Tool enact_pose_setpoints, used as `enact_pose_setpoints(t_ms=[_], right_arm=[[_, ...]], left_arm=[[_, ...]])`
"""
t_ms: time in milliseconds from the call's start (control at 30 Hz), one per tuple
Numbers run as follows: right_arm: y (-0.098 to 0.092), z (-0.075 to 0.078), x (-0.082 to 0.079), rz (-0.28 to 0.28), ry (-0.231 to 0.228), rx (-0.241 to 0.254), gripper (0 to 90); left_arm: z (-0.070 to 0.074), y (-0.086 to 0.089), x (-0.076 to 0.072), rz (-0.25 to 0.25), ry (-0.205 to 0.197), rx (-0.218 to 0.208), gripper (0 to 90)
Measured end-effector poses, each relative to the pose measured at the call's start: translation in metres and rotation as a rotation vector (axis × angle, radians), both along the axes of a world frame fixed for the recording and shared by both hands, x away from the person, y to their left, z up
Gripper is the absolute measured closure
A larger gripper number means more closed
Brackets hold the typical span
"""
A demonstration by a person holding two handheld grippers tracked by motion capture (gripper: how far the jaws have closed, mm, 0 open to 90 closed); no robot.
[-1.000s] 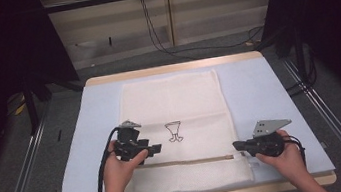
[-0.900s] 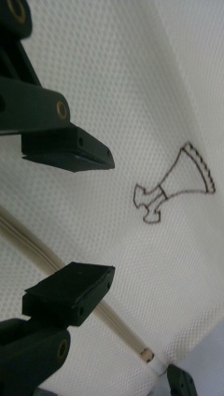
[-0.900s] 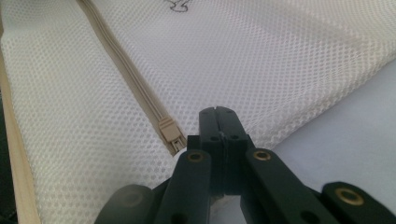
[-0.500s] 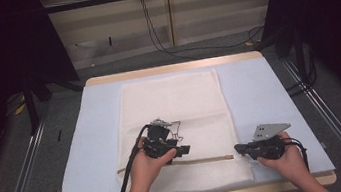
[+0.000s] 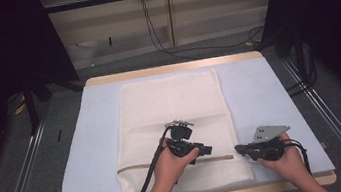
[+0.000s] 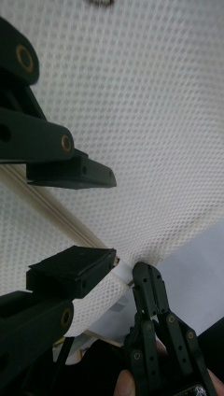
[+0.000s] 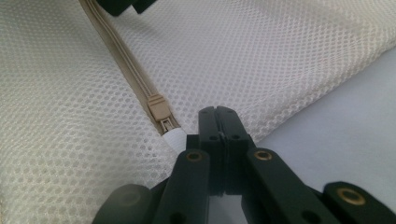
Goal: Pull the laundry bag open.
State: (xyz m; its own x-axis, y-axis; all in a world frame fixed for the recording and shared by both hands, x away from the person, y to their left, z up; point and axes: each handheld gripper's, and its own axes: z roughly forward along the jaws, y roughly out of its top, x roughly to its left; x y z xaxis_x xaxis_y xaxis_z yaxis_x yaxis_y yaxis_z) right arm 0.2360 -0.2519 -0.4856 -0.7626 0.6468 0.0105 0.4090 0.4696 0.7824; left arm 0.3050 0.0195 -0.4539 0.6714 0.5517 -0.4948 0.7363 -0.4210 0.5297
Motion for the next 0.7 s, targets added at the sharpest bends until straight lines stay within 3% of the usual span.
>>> enact_pose_setpoints(t_ms=[100, 233, 267, 300, 367, 433, 700], right_arm=[[0.001, 0.000, 0.000, 0.000, -0.005, -0.008, 89.9], [0.001, 0.000, 0.000, 0.002, -0.004, -0.012, 90.0], [0.001, 0.000, 0.000, -0.001, -0.007, -0.016, 90.0], [0.001, 0.000, -0.001, 0.003, -0.007, -0.018, 90.0], [0.002, -0.001, -0.001, 0.007, -0.011, -0.019, 90.0], [0.002, -0.001, -0.001, 0.005, -0.010, -0.021, 90.0], [0.003, -0.001, -0.001, 0.002, -0.016, -0.031, 90.0]], left_arm=[[-0.004, -0.007, 0.000, -0.005, 0.043, 0.014, 62.3], [-0.009, -0.012, 0.003, -0.002, 0.061, 0.028, 60.8], [-0.010, -0.016, 0.002, 0.037, 0.076, 0.010, 60.7], [-0.011, -0.016, 0.003, 0.024, 0.084, 0.029, 61.4], [-0.014, -0.019, 0.002, 0.059, 0.105, 0.004, 62.0], [-0.014, -0.017, 0.005, 0.014, 0.123, 0.024, 62.6], [-0.014, -0.033, 0.001, 0.002, 0.210, -0.022, 63.2]])
